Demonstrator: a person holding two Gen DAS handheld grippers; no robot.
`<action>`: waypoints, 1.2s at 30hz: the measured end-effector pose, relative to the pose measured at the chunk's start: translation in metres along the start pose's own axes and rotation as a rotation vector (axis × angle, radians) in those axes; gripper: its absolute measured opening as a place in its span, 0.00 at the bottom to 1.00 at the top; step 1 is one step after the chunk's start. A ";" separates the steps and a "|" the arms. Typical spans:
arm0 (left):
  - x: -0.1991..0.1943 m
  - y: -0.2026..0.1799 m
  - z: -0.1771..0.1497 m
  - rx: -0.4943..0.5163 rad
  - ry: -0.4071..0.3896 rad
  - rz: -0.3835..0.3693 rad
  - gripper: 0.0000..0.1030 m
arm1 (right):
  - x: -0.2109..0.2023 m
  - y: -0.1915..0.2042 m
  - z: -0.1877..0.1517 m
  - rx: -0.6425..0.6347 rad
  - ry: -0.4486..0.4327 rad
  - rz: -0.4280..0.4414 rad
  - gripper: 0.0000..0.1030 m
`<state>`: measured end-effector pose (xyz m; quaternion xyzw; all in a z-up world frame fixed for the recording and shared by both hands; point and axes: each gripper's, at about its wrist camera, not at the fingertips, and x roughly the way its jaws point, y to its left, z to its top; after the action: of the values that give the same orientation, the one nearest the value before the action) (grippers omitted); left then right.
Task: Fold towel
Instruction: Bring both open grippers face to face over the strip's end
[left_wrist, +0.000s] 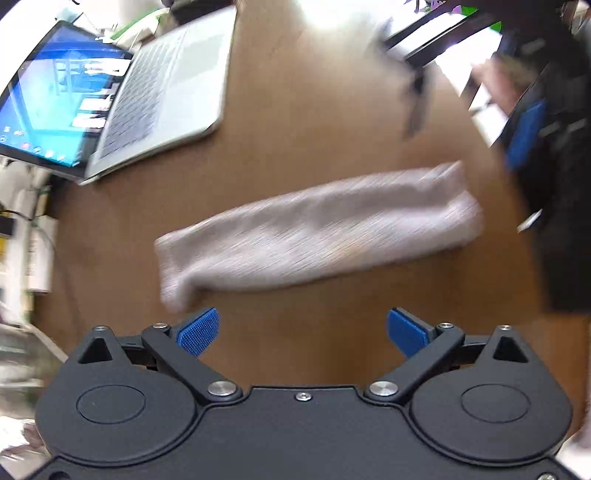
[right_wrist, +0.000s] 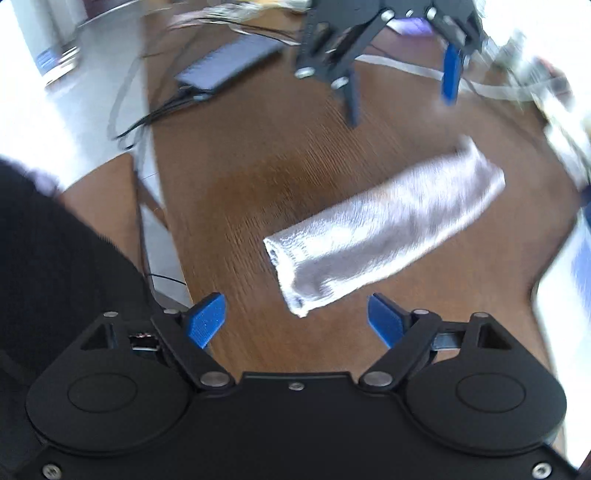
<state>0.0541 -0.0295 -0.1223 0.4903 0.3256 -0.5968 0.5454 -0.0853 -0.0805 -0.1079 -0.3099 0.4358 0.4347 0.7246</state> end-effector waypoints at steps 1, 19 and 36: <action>-0.001 -0.013 0.004 -0.008 -0.019 -0.016 0.96 | 0.002 -0.003 0.002 -0.051 0.001 0.011 0.84; 0.030 -0.047 0.022 -0.236 -0.052 -0.149 0.95 | 0.051 -0.040 0.016 -0.255 0.064 0.277 0.84; 0.041 -0.046 0.021 -0.312 -0.048 -0.249 0.95 | 0.061 -0.041 0.032 -0.246 0.057 0.320 0.85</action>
<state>0.0075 -0.0538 -0.1608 0.3412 0.4593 -0.6135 0.5443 -0.0219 -0.0498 -0.1467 -0.3350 0.4435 0.5853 0.5904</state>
